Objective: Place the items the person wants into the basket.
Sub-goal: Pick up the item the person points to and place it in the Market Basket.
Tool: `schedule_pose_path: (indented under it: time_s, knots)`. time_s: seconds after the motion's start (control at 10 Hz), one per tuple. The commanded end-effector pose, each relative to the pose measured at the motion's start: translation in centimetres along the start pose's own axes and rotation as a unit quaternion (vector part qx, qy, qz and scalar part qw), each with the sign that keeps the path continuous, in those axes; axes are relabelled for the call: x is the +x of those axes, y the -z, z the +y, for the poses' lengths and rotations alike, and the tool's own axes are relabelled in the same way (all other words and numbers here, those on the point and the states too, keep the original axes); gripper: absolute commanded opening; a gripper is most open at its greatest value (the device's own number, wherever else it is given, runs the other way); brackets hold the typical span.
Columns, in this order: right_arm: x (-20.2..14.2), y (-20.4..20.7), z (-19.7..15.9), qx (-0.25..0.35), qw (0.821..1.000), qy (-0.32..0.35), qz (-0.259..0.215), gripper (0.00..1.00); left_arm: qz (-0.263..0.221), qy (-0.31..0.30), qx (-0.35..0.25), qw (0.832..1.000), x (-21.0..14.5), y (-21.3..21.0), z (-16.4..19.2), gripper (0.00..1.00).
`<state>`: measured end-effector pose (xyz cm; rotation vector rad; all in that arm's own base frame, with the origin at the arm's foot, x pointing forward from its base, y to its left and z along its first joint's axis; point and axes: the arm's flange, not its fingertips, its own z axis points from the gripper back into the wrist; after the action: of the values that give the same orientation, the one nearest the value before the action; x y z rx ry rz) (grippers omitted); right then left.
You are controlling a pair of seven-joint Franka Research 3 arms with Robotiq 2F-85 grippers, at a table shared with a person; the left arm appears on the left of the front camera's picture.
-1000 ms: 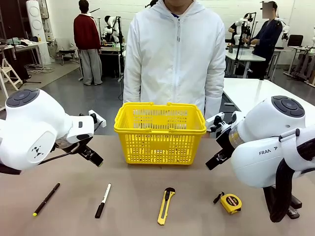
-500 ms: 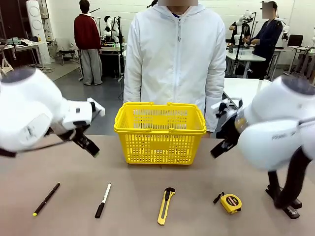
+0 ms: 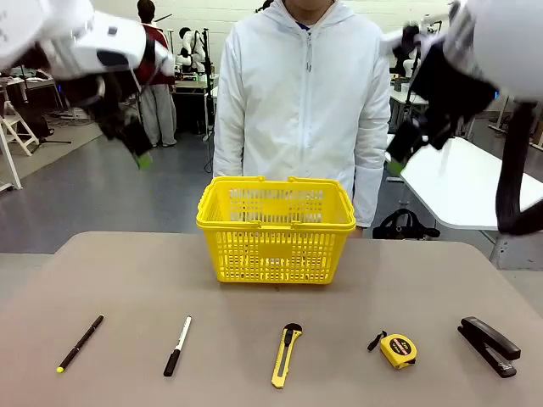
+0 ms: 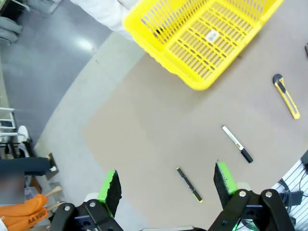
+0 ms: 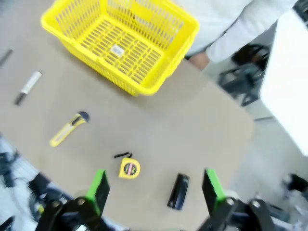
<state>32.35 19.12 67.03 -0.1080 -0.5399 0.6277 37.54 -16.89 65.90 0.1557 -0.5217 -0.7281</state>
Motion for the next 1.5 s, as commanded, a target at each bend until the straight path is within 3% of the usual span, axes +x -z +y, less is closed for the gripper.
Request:
schedule_pose_path:
  time_s: [0.0,0.1,0.2,0.6,0.8,1.0,1.2,1.4]
  knots:
    - [1.0,-0.2,0.3,-0.029,1.0,0.007,0.007,1.0,0.01,-0.013,0.04,0.999,1.0,-1.1,0.0,1.0]
    - [0.3,0.4,0.2,-0.079,0.997,0.009,0.007,1.0,0.0,0.0,0.0,1.0,0.0,0.0,0.0,1.0]
    - [0.8,-1.5,0.4,-0.009,1.0,-0.001,-0.005,1.0,0.0,0.0,0.0,1.0,0.0,0.0,0.0,1.0]
    - [1.0,-1.6,0.5,-0.026,1.0,-0.001,-0.004,1.0,0.01,-0.002,0.008,1.0,0.3,-0.1,-0.1,1.0]
    - [-4.6,-4.9,-4.8,0.062,0.997,0.026,-0.038,1.0,-0.016,-0.013,-0.124,0.992,-3.3,-3.7,5.8,1.0]
    - [-10.4,-8.6,-8.9,0.114,0.987,0.084,-0.08,1.0,-0.06,-0.057,-0.193,0.978,-7.9,-7.3,10.1,1.0]
    - [-14.7,-10.8,-11.4,0.135,0.979,0.11,-0.105,1.0,-0.107,-0.1,-0.205,0.968,-12.1,-9.8,12.5,1.0]
    - [-17.9,-11.6,-13.5,0.151,0.972,0.13,-0.126,1.0,-0.121,-0.141,-0.218,0.958,-16.0,-10.4,13.8,1.0]
